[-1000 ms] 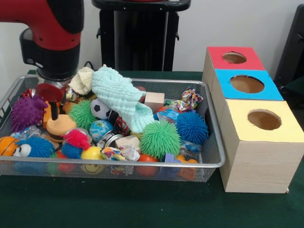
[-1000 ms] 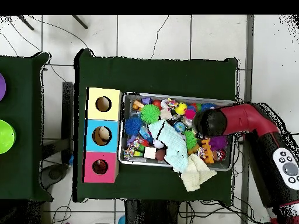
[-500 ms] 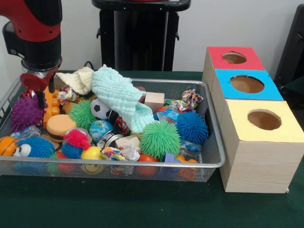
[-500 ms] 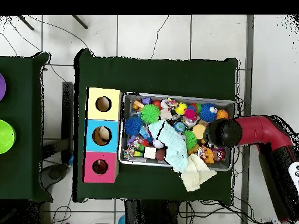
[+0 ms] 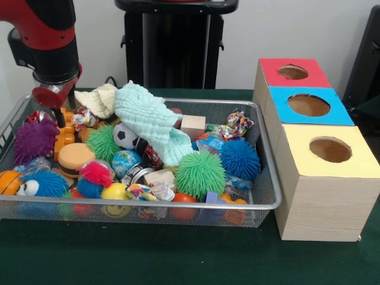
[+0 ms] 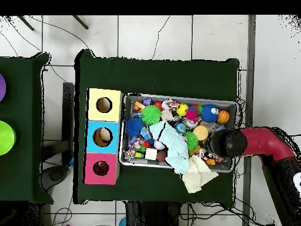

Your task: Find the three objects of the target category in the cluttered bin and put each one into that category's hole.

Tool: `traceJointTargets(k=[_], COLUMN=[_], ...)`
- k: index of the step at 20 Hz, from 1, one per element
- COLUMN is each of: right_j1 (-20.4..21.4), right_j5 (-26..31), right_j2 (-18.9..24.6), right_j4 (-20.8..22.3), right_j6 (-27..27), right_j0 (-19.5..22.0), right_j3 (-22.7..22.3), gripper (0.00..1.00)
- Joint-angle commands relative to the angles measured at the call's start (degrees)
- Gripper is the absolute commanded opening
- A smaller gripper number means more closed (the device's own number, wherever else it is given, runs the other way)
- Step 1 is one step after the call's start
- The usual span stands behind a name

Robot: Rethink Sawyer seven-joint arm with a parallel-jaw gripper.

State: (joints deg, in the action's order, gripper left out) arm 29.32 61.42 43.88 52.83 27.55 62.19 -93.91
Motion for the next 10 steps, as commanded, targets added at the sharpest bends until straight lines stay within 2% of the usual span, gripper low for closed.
traceJointTargets(k=[1,5,10], right_j1=[-4.4,-6.2,-5.4], right_j5=[-6.1,-8.7,-8.9], right_j2=[3.0,5.0,5.2], right_j4=[-3.5,-5.6,-6.5], right_j6=[-7.2,-6.7,-6.1], right_j0=[1.1,1.8,1.0], right_j3=[-5.7,-6.3,-6.2], gripper=[1.0,1.0,1.0])
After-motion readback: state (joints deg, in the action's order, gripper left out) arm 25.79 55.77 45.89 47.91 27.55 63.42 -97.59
